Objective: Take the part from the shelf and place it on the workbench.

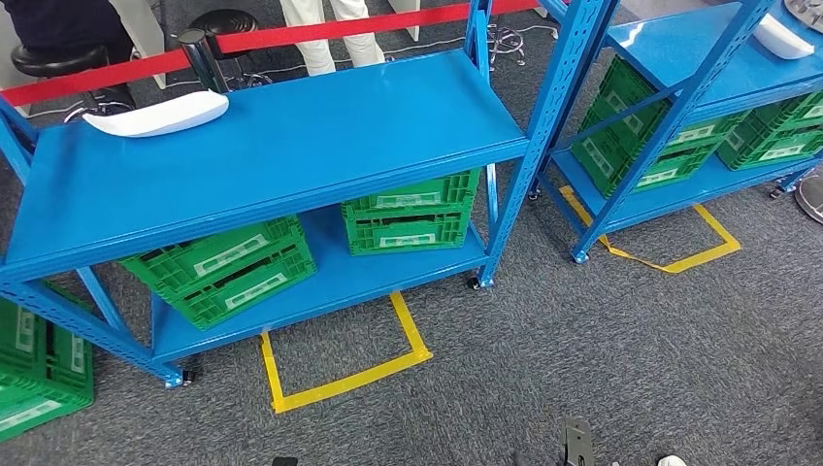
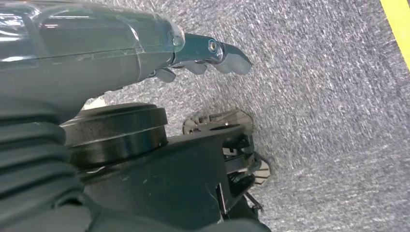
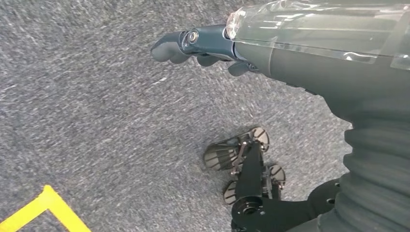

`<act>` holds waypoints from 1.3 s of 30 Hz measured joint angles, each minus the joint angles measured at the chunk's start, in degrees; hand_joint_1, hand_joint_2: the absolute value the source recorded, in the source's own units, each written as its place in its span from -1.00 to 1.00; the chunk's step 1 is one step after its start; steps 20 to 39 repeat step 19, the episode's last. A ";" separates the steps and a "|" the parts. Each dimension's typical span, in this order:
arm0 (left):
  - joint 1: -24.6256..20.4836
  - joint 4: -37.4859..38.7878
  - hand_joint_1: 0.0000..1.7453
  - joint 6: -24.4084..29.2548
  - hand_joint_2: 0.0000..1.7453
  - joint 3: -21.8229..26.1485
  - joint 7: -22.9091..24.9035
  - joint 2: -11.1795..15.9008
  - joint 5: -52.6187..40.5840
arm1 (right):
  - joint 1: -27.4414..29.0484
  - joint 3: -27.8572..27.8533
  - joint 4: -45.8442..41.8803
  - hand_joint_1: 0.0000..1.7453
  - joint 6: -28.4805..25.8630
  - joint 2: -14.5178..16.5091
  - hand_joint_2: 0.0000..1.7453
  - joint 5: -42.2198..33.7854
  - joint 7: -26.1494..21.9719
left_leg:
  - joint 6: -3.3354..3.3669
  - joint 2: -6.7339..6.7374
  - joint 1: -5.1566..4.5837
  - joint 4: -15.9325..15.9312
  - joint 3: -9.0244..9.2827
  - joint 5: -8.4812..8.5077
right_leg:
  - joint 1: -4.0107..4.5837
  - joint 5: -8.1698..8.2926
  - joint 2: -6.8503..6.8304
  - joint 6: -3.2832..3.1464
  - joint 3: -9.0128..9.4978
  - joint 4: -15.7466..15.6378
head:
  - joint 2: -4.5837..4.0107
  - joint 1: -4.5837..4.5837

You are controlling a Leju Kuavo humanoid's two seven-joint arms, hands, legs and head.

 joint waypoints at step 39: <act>-0.01 0.00 -1.00 1.69 1.00 0.00 3.54 0.13 -1.83 | 0.24 0.56 0.54 -1.00 -1.77 0.36 1.00 0.09 3.49 | 0.02 -0.07 -0.05 0.00 0.02 -0.01 | -0.09 0.00 0.00 0.01 0.06 -0.08 | 0.00 0.02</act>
